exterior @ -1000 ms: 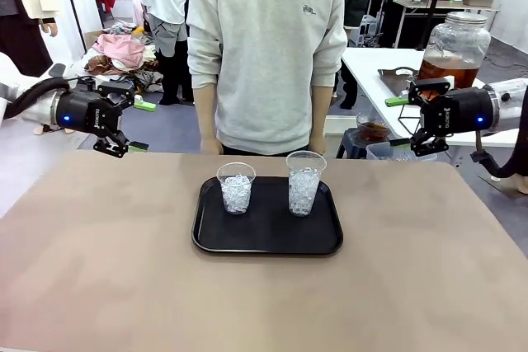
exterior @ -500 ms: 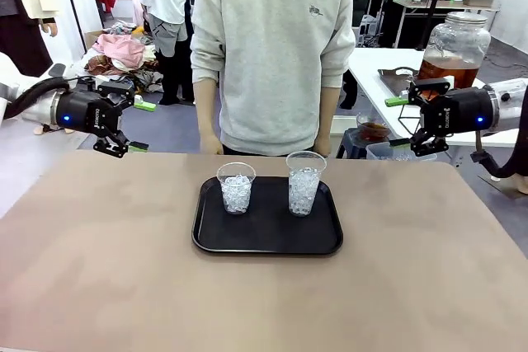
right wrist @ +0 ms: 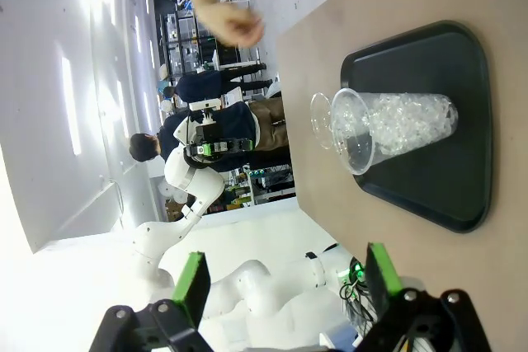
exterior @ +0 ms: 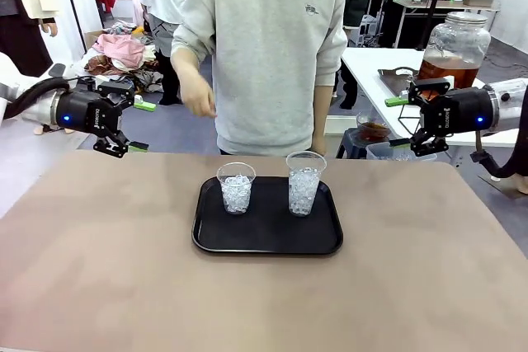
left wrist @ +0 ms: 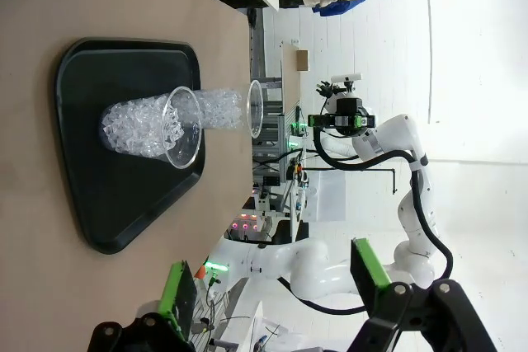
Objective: Pour the drink into the iced cup.
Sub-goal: Pick up the iced cup indicated by the human and present it to them.
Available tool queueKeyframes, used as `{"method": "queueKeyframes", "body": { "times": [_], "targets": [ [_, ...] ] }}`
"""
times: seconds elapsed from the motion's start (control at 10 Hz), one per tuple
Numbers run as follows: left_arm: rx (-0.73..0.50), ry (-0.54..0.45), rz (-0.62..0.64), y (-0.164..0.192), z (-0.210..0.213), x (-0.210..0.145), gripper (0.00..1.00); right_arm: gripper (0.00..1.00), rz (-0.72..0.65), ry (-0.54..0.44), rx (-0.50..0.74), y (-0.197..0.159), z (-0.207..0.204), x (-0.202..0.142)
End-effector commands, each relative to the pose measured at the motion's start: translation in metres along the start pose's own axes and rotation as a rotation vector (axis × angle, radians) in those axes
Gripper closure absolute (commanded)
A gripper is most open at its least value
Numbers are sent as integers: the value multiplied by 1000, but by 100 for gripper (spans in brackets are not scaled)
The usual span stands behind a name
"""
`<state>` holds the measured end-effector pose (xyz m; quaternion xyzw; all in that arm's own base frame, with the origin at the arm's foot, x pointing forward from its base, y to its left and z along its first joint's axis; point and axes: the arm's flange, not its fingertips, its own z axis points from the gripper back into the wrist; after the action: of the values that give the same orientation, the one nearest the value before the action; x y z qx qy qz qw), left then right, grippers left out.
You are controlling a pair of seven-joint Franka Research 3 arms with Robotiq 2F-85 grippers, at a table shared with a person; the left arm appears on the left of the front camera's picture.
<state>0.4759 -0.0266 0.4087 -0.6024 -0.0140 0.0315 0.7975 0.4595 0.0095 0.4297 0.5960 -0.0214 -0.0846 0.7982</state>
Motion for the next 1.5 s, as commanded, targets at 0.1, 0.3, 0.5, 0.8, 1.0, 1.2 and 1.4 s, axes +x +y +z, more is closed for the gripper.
{"method": "queueKeyframes", "body": {
  "times": [0.1, 0.3, 0.5, 0.8, 1.0, 1.2, 1.4],
  "targets": [
    [-2, -1, 1, 0, 1, -1, 0, 0, -5, 0, 4, 1, 0, 0],
    [-2, -1, 1, 0, 1, -1, 0, 0, -5, 0, 4, 1, 0, 0],
    [-2, -1, 1, 0, 1, -1, 0, 0, -5, 0, 4, 1, 0, 0],
    [-2, -1, 1, 0, 1, -1, 0, 0, -5, 0, 4, 1, 0, 0],
    [-2, -1, 1, 0, 1, -1, 0, 0, -5, 0, 4, 1, 0, 0],
    [-2, -1, 1, 0, 1, -1, 0, 0, -5, 0, 4, 1, 0, 0],
    [-2, -1, 1, 0, 1, -1, 0, 0, -5, 0, 4, 1, 0, 0]
  ]
}}
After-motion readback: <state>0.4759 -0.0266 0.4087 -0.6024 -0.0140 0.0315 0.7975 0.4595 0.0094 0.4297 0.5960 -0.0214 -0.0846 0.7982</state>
